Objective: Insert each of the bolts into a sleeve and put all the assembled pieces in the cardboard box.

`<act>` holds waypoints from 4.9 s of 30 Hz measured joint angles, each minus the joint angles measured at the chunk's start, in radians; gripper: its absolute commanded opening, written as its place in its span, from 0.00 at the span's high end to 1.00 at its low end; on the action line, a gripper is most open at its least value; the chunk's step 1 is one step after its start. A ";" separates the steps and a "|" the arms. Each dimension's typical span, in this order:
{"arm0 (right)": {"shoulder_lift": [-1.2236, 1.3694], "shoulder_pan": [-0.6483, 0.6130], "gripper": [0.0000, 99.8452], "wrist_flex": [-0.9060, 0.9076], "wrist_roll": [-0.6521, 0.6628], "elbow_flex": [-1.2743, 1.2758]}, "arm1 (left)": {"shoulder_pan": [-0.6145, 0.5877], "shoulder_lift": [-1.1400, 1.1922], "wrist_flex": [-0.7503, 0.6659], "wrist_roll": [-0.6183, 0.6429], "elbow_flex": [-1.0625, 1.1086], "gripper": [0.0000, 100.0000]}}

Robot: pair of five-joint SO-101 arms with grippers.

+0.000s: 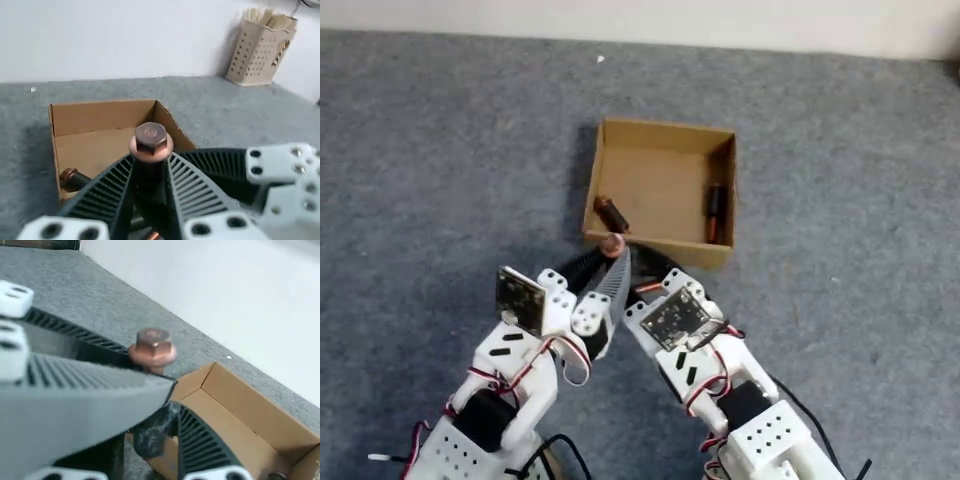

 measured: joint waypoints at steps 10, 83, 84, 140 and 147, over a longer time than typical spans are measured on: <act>0.003 0.034 0.99 0.002 0.002 0.000 | 0.032 -0.002 0.083 -0.061 -0.002 0.86; 0.000 0.261 0.99 0.724 -0.227 -0.324 | -0.473 0.002 0.488 -0.074 0.008 0.99; 0.000 0.261 0.99 0.738 -0.227 -0.350 | -0.473 0.002 0.488 -0.074 0.008 0.99; 1.200 0.402 0.81 0.858 -0.227 -1.338 | -0.473 0.002 0.488 -0.074 0.008 0.99; 0.959 0.333 0.81 1.056 -0.227 -1.209 | -0.473 0.002 0.488 -0.074 0.008 0.99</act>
